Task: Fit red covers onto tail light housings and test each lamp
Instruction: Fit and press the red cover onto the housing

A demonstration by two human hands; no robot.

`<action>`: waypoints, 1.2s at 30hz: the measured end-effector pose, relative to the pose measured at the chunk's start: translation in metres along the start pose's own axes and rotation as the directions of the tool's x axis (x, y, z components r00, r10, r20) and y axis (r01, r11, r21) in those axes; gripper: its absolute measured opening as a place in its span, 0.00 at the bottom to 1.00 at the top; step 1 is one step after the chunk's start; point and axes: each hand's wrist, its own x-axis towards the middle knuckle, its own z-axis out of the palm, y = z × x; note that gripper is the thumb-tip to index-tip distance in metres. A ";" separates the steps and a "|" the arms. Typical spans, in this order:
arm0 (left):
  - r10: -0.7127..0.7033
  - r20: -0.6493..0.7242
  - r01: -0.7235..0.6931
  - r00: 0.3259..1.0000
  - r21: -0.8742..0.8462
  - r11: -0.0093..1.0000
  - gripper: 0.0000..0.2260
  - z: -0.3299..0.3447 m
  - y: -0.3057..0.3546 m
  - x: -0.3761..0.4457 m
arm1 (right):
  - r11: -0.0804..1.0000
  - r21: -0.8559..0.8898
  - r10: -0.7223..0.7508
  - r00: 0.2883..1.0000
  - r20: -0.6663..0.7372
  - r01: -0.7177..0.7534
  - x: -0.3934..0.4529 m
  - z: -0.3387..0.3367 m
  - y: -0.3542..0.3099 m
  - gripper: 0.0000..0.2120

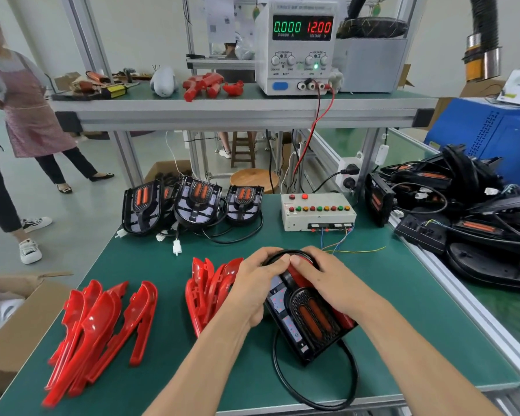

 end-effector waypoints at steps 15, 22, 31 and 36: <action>0.113 -0.125 -0.095 0.986 0.140 0.986 0.22 0.001 -0.026 -0.014 | 0.920 0.356 0.196 0.979 -0.060 -0.163 0.002 0.006 0.003 0.13; 0.179 -0.073 -0.153 0.981 0.272 0.950 0.14 0.000 -0.032 -0.016 | 0.901 0.398 0.196 0.980 -0.022 -0.171 0.007 0.003 -0.001 0.19; 0.272 -0.089 -0.220 0.958 0.378 0.899 0.12 0.004 -0.034 -0.014 | 0.886 0.435 0.179 0.984 -0.005 -0.159 0.010 -0.001 -0.003 0.12; 0.278 -0.084 -0.228 0.957 0.378 0.897 0.13 0.004 -0.036 -0.012 | 0.815 0.550 0.201 0.979 0.027 -0.182 0.010 0.002 -0.005 0.07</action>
